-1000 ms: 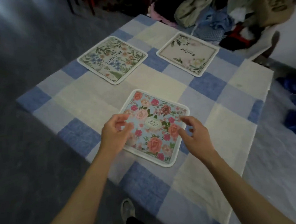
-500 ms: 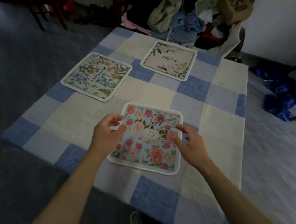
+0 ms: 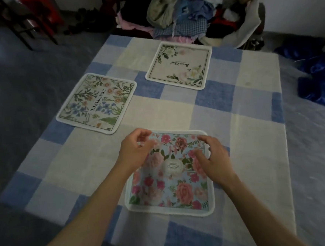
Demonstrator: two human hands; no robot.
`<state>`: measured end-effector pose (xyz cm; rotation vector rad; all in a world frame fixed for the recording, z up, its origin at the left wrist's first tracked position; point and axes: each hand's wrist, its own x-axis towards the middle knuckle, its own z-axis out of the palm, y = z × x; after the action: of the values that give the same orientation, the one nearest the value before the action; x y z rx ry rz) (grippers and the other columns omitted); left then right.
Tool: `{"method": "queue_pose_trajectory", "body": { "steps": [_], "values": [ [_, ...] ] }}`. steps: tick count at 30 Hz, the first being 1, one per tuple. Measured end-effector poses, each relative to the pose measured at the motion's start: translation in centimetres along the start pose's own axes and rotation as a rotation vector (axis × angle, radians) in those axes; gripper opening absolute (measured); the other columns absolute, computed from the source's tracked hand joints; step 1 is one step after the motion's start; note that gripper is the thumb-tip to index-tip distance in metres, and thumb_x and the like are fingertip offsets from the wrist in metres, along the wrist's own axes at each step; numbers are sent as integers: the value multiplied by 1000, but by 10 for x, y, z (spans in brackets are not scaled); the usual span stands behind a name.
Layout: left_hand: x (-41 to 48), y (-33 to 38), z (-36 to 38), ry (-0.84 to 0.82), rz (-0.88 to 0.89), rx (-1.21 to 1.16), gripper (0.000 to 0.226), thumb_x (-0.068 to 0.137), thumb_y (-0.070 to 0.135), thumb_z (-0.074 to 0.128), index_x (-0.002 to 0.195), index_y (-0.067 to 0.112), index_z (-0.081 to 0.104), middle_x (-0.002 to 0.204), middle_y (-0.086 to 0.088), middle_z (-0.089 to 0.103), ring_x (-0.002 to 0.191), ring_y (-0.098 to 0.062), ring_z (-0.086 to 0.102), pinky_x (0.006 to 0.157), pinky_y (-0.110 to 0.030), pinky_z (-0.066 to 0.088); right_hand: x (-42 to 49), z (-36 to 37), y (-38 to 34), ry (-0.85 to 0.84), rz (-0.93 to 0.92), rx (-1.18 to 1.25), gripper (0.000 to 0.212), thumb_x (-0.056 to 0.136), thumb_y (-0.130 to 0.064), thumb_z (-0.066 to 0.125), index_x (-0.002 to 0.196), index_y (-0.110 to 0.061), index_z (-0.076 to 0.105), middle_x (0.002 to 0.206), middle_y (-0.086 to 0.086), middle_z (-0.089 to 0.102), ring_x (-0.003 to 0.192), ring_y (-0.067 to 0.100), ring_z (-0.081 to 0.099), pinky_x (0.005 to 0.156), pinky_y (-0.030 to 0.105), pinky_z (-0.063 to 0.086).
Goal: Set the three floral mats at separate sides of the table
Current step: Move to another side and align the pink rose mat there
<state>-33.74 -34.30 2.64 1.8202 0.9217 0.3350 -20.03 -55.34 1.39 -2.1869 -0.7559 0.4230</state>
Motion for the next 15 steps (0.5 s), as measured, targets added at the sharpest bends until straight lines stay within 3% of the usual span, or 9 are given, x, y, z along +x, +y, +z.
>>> {"method": "queue_pose_trajectory", "body": {
  "steps": [3, 7, 10, 12, 15],
  "values": [
    [24, -14, 10, -89, -22, -25, 19, 82, 23, 72, 100, 26, 66, 98, 12, 67, 90, -3, 62, 71, -11, 46, 11, 16, 5, 46, 54, -18, 38, 90, -26, 63, 126, -23, 51, 113, -14, 49, 104, 4, 47, 91, 25, 36],
    [58, -25, 11, -163, -17, 22, 21, 82, 24, 70, 102, 26, 65, 100, 13, 66, 91, -3, 62, 75, -14, 47, 27, 37, -4, 64, 97, -26, 42, 91, -27, 62, 129, -22, 47, 119, -9, 52, 109, 8, 50, 92, 24, 37],
    [76, -30, 13, -193, -16, 69, 22, 81, 24, 71, 101, 29, 64, 99, 15, 65, 87, -1, 61, 74, -17, 47, 46, 47, -5, 30, 98, -65, 43, 93, -30, 60, 132, -19, 47, 128, 2, 54, 117, 17, 50, 102, 35, 42],
    [84, -35, 16, -214, 5, 150, 24, 81, 25, 71, 104, 27, 63, 102, 11, 64, 85, -1, 60, 73, -15, 46, 61, 50, -4, 4, 100, -81, 43, 93, -27, 61, 133, -18, 47, 130, 4, 53, 120, 22, 50, 105, 42, 41],
    [94, -42, 20, -257, 85, 363, 30, 83, 27, 68, 111, 21, 60, 106, 3, 61, 88, -10, 57, 76, -20, 45, 79, 53, 2, -1, 89, -96, 46, 91, -17, 61, 134, -21, 47, 133, 3, 51, 122, 22, 47, 107, 41, 39]
  ]
}}
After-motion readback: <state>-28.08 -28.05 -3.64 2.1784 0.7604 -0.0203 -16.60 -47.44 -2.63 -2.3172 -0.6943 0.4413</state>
